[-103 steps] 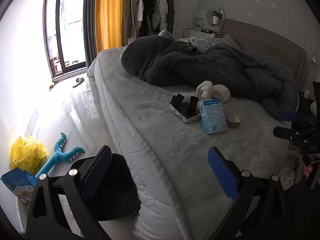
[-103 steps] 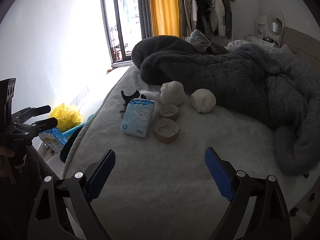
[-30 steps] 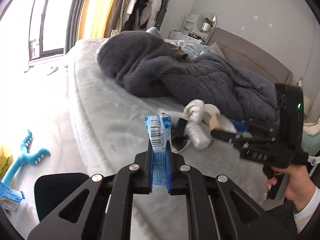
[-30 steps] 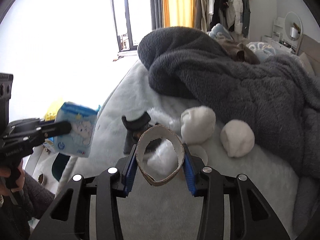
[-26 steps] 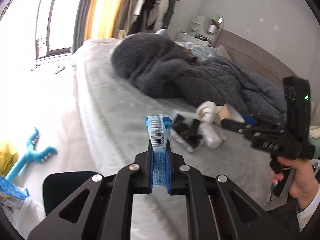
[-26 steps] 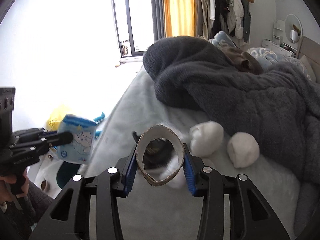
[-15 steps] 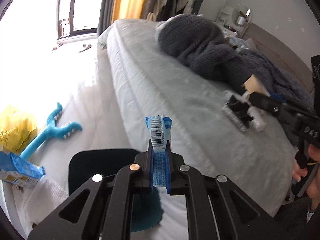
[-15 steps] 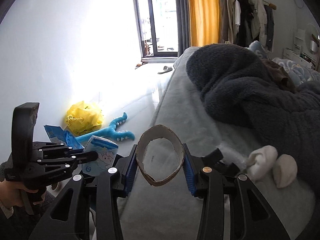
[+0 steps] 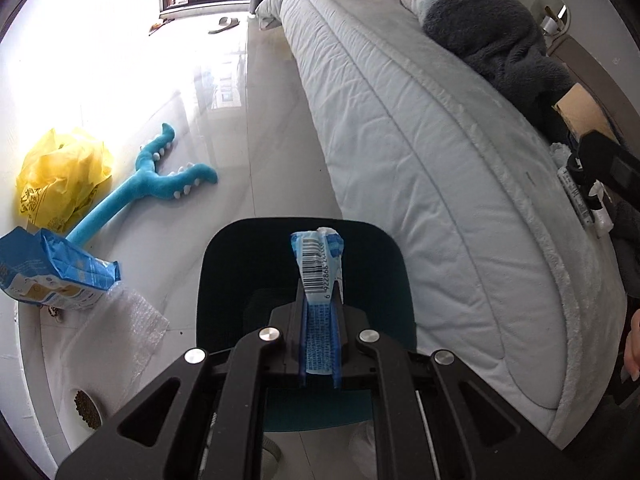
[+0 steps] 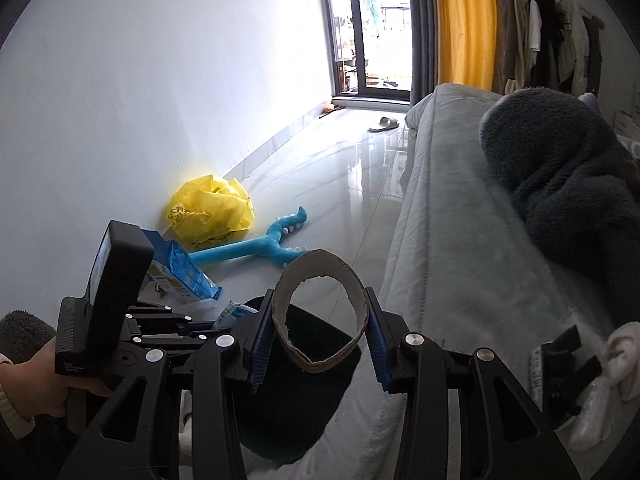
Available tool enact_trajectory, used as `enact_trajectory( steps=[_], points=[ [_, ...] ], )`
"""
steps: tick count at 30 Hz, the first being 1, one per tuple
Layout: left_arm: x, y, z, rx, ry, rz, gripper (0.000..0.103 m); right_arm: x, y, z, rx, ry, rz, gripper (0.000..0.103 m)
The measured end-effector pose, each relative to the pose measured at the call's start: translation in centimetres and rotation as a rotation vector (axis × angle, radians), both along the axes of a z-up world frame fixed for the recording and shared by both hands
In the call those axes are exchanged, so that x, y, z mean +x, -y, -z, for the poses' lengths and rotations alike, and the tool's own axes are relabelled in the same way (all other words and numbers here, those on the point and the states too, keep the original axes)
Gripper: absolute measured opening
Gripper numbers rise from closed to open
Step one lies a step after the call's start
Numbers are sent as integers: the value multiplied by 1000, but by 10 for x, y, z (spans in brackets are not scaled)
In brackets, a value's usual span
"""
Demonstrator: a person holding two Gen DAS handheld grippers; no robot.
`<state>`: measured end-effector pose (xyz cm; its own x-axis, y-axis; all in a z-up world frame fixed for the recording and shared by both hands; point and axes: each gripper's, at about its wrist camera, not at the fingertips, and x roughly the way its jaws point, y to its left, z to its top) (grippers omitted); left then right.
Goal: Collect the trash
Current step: 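Carry the cardboard roll over the black bin and open the right tool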
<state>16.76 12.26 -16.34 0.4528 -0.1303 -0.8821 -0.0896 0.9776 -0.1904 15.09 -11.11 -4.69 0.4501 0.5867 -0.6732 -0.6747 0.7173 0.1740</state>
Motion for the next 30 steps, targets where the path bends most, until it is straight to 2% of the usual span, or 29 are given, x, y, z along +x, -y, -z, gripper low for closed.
enact_trajectory(
  steps=[7, 15, 16, 19, 21, 23, 26, 30],
  points=[
    [-3, -26, 28, -37, -106, -44, 11, 6, -35, 23, 0, -107, -34, 43],
    [-9, -48, 55, -113, -220, -72, 13, 11, -66, 49, -24, -177, -42, 43],
    [-11, -49, 57, -119, -228, -69, 15, 12, -70, 53, -28, -191, -44, 43],
    [-15, -51, 53, -112, -219, -57, 35, 11, -79, 63, -36, -216, -45, 43],
    [-17, -56, 48, -112, -204, -66, 38, 11, -84, 67, -43, -226, -46, 43],
    [-21, -63, 39, -104, -179, -81, 46, 10, -89, 73, -53, -236, -48, 43],
    [-24, -69, 24, -66, -128, -89, 57, 11, -97, 83, -72, -252, -51, 43],
    [-30, -77, 6, -21, -56, -107, 65, 12, -107, 101, -109, -275, -52, 44]
  ],
)
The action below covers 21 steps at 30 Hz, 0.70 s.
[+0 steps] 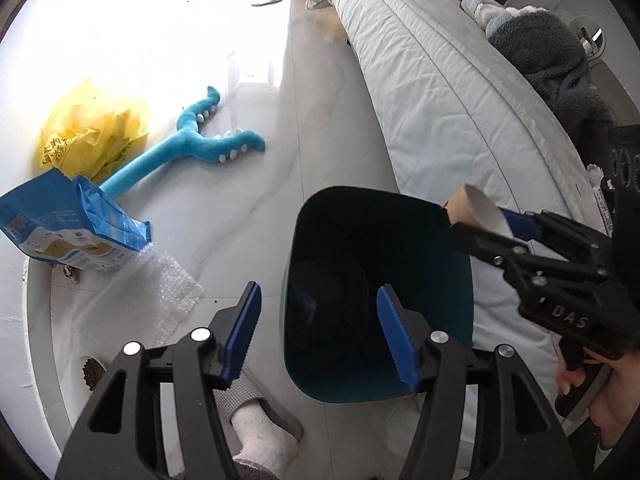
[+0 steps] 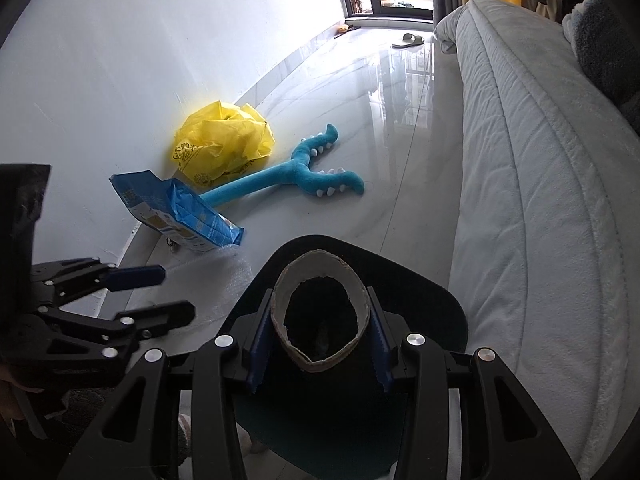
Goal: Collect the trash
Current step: 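Carry the cardboard roll over the black bin and open the right tool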
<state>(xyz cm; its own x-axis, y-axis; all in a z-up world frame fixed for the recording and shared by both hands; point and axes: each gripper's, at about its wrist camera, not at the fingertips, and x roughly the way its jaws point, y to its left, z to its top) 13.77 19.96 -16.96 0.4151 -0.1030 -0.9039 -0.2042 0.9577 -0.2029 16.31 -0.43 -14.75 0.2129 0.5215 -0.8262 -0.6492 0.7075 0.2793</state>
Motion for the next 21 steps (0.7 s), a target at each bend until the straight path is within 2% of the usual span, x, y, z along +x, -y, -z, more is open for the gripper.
enact_trajectory(
  steps=[10, 21],
  points=[
    [-16, -16, -37, 29, 154, -7, 66, 4, -16, 53, -89, -79, 4, 44],
    [-35, -25, -84, 40, 345, -36, 72, -2, -28, 86, -177, -125, -16, 45]
  ],
)
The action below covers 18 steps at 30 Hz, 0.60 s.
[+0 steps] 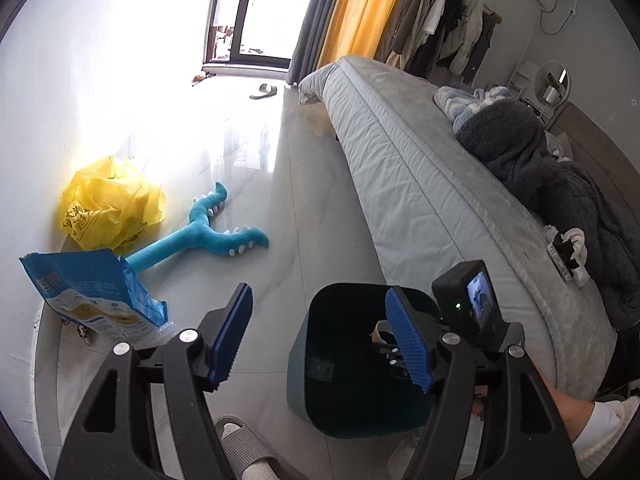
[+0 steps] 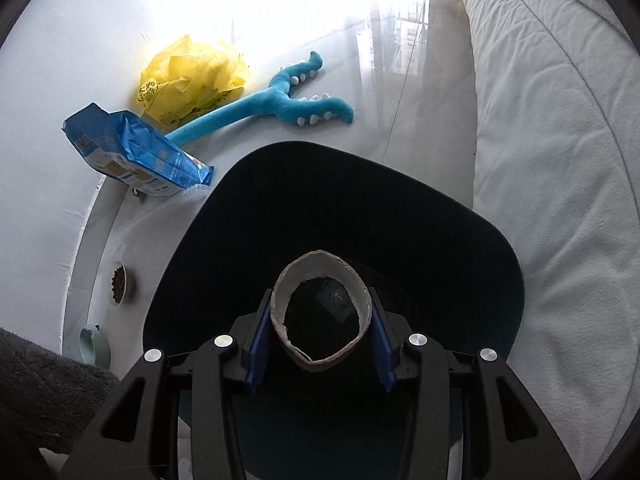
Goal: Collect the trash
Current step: 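Carry the cardboard roll over the black bin and open the right tool, then move both tools back toward the trash on the bed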
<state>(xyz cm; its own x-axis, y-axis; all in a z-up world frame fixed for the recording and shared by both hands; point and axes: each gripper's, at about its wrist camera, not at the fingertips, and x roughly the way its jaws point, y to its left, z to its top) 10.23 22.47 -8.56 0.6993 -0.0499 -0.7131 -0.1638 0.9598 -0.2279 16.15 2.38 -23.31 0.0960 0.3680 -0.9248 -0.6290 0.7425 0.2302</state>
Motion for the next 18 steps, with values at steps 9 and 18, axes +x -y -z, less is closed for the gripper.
enact_trajectory(
  steps=[9, 18],
  points=[
    [-9, 16, -36, 85, 134, -9, 79, -4, 2, -3, -12, -1, -8, 62],
    [-12, 36, -62, 108, 217, 7, 84, -20, 9, -41, 50, 47, -36, 70]
  ],
)
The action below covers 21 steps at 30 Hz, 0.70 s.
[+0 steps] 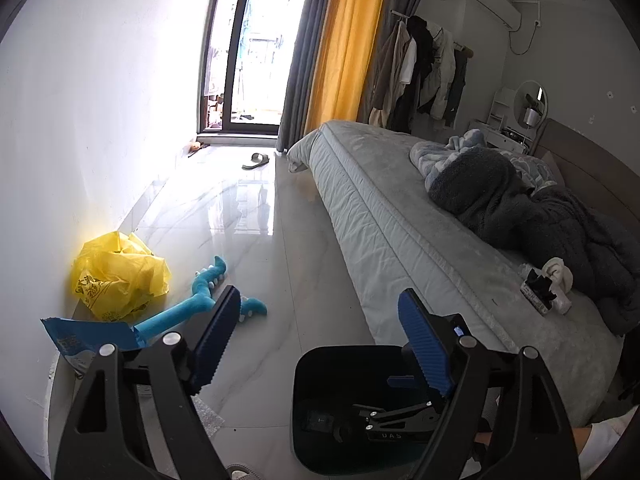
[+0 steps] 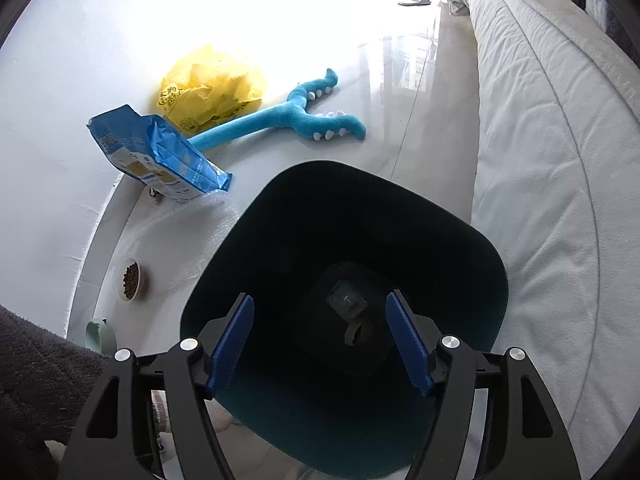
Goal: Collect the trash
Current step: 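Move both tools back toward the trash on the bed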
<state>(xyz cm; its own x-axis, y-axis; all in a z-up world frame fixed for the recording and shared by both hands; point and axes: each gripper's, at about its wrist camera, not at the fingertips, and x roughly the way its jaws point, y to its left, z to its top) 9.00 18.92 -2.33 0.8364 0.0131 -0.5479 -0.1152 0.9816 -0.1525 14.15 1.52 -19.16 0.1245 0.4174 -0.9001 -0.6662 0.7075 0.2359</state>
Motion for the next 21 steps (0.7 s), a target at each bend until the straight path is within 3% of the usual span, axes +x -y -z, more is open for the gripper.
enact_trajectory(
  steps=[10, 21],
  points=[
    [12, 36, -20, -20, 53, 32, 88, -8, 43, -67, 170, 110, 11, 77],
    [44, 88, -21, 9, 33, 109, 88, 8, 121, -116, 222, 255, 95, 78]
  ],
)
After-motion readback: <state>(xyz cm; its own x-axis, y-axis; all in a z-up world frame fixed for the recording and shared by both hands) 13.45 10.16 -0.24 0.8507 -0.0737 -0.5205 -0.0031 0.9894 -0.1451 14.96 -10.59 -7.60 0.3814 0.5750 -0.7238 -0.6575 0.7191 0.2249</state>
